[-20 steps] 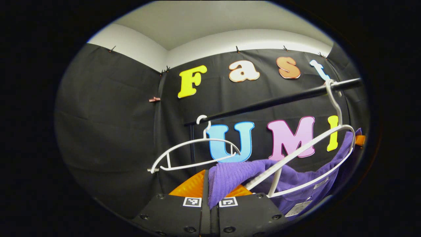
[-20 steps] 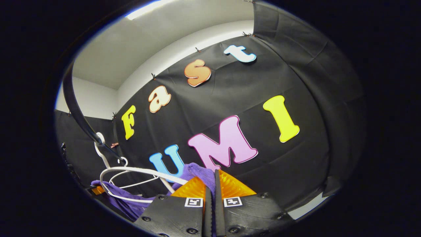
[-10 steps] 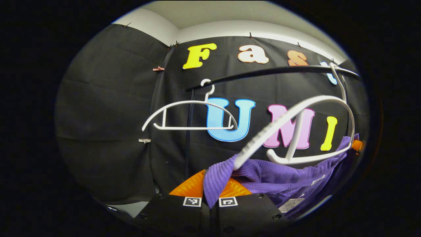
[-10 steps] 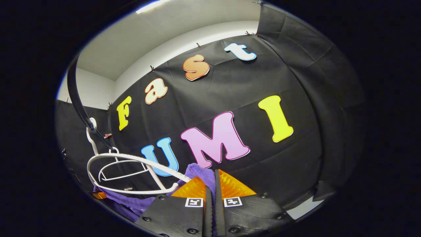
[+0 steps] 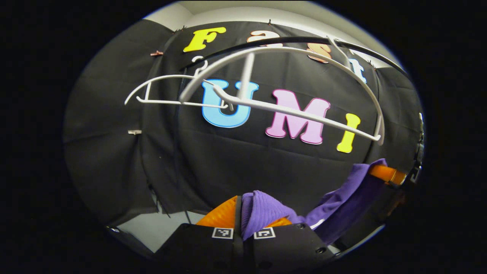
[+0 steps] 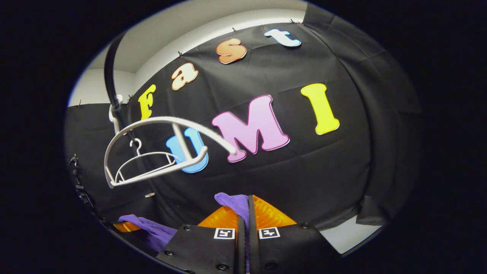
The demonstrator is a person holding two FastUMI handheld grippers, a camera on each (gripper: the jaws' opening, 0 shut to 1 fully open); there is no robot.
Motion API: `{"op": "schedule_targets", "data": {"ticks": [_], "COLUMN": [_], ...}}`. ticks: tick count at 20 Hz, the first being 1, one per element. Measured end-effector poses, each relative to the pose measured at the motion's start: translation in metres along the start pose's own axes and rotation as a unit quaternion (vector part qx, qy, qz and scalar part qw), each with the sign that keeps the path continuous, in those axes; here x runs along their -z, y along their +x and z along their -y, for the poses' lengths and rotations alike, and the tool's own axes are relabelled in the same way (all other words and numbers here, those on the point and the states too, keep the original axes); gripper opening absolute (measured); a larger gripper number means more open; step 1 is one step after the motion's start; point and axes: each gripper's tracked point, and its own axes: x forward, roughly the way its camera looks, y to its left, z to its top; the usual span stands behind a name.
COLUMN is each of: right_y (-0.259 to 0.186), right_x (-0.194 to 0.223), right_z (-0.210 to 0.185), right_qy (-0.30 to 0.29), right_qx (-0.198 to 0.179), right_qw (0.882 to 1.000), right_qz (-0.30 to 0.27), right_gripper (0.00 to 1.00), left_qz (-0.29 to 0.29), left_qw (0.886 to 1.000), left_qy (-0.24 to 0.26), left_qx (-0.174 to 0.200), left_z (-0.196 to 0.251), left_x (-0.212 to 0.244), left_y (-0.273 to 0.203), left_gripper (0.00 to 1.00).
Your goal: Grasp the clothes on the hanger with both hands and then place them into the laundry hamper below.
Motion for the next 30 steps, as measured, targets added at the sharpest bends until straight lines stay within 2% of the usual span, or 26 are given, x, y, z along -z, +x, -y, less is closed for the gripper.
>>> {"op": "schedule_targets", "data": {"ticks": [6, 12, 17, 20, 23, 28, 30], "right_y": [-0.040, -0.084, -0.094, -0.115, -0.123, -0.128, -0.127], "right_x": [0.050, 0.108, 0.150, 0.177, 0.198, 0.223, 0.228], "right_z": [-0.052, -0.099, -0.093, -0.090, -0.089, -0.082, -0.074], "right_qy": [0.003, -0.014, -0.045, -0.071, -0.093, -0.115, -0.108], "right_qx": [-0.066, -0.119, -0.098, -0.095, -0.090, -0.079, -0.068], "right_qw": [0.994, 0.979, 0.966, 0.955, 0.943, 0.924, 0.921], "right_qz": [-0.086, -0.166, -0.235, -0.273, -0.306, -0.355, -0.369], "right_gripper": [0.08, 0.08, 0.08, 0.08, 0.08, 0.08, 0.08], "left_qz": [-0.037, -0.093, -0.157, -0.202, -0.247, -0.292, -0.310], "left_qw": [0.998, 0.992, 0.983, 0.976, 0.968, 0.955, 0.950], "left_qy": [0.017, 0.021, 0.017, 0.000, 0.012, 0.011, 0.000], "left_qx": [0.038, 0.078, 0.094, 0.078, 0.050, 0.041, 0.033], "left_z": [0.021, 0.038, 0.044, 0.037, 0.029, 0.031, 0.027], "left_x": [0.022, 0.060, 0.100, 0.126, 0.150, 0.174, 0.183], "left_y": [-0.021, -0.049, -0.063, -0.062, -0.059, -0.059, -0.059], "left_gripper": [0.06, 0.05, 0.06, 0.06, 0.07, 0.07, 0.07]}}
